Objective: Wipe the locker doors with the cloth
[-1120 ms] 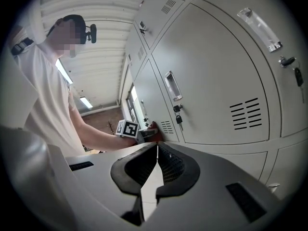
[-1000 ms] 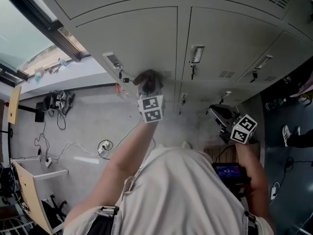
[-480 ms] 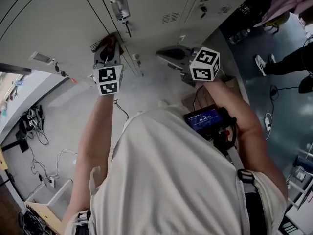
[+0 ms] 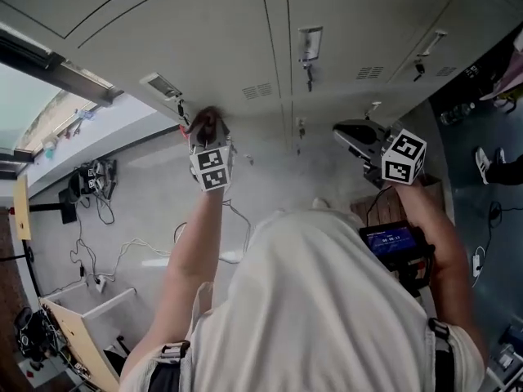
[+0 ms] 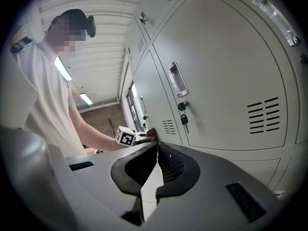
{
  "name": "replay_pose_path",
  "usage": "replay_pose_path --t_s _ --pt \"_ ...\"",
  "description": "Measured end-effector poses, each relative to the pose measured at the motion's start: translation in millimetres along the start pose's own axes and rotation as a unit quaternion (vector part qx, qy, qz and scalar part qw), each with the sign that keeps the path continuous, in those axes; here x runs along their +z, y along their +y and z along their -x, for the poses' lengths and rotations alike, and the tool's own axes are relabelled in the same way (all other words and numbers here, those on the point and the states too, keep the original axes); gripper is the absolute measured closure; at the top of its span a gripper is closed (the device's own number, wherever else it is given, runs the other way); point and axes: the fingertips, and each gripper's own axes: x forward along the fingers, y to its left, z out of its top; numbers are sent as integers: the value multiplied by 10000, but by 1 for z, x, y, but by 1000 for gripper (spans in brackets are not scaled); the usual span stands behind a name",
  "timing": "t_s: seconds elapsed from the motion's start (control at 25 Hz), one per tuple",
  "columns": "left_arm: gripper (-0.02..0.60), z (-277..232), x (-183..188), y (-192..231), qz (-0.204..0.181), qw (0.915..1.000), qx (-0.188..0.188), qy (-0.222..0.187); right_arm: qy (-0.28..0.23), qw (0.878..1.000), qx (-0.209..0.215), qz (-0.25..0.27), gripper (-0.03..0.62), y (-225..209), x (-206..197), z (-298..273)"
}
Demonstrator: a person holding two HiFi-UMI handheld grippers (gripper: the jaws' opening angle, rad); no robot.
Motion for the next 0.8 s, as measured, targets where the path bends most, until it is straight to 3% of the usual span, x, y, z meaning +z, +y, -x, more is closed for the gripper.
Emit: replay_pose_path --t_s 0.12,0.24,0.32,0.44,0.6,0.8 --pt "543 11 -20 55 407 9964 718 173 26 10000 12 7 577 3 -2 -4" --pt "543 19 -36 89 1085 9825 1476 345 46 10000 -41 -25 577 -1 -4 3" --pt "543 15 -42 90 1403 9760 1610 425 42 9999 -75 -52 577 -1 -6 7" --pt "543 5 -40 61 1463 9785 1372 474 43 9999 -119 -64 577 0 -8 12" --pt "543 -15 -16 -17 1274 9894 571 402 18 9998 -208 -70 577 -6 -8 25" --pt "543 -32 16 -100 1248 9912 -309 319 -120 9996 -251 -69 577 -16 -5 43"
